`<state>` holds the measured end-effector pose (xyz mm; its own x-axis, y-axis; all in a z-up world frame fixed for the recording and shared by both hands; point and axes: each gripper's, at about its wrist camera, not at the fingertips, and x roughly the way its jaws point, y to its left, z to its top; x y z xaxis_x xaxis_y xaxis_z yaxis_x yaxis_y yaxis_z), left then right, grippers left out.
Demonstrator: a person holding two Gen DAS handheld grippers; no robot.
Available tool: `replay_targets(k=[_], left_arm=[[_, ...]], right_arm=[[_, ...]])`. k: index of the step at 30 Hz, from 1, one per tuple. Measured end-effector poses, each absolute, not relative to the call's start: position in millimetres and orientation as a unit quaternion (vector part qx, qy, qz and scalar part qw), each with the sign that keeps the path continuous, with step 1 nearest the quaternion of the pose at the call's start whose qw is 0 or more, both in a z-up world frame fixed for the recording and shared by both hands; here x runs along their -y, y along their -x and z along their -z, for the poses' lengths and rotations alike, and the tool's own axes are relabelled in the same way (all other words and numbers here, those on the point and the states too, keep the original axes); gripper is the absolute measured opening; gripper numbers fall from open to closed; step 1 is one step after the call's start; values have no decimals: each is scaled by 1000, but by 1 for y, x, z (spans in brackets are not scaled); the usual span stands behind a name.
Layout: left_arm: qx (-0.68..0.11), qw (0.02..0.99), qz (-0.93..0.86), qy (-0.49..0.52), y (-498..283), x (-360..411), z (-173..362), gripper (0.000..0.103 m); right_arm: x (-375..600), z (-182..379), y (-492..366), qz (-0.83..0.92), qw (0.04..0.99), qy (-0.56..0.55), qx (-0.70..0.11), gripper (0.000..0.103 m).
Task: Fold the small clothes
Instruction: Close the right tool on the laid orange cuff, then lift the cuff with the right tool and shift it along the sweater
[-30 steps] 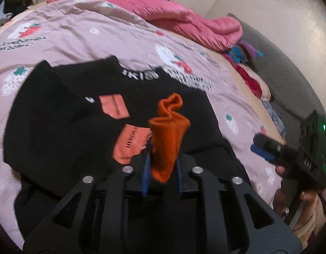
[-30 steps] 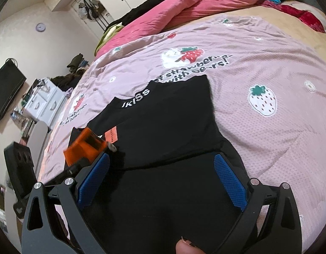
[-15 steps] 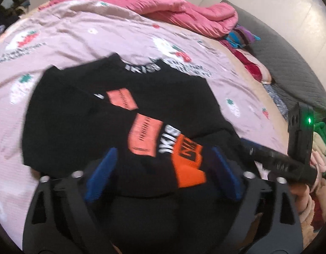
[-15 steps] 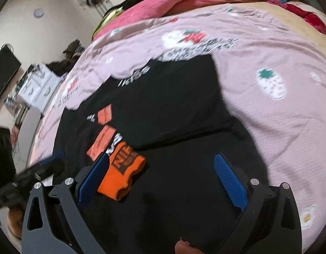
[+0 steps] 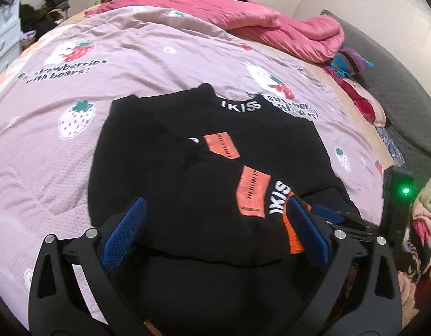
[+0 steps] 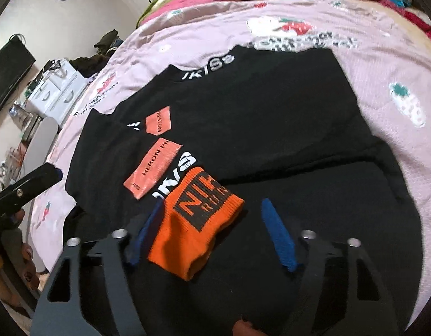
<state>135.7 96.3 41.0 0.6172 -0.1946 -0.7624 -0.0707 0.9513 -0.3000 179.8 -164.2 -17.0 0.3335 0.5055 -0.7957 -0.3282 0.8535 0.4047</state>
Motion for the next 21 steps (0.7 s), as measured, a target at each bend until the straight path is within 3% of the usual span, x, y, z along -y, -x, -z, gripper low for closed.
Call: replay_targets(k=[5, 7, 9, 21], left_arm=[[-432, 884, 40, 175, -132, -111, -42, 94], [-428, 885, 36, 178, -131, -116, -44, 94], [-427, 886, 32, 181, -130, -120, -46, 94], [-418, 886, 18, 198, -125, -138, -54, 94]], right_arm=[[160, 21, -180, -271, 812, -91, -509, 20], [157, 17, -180, -285, 811, -95, -503, 13], [155, 8, -179, -297, 816, -92, -488, 9], [130, -76, -186, -366, 839, -24, -402, 8]])
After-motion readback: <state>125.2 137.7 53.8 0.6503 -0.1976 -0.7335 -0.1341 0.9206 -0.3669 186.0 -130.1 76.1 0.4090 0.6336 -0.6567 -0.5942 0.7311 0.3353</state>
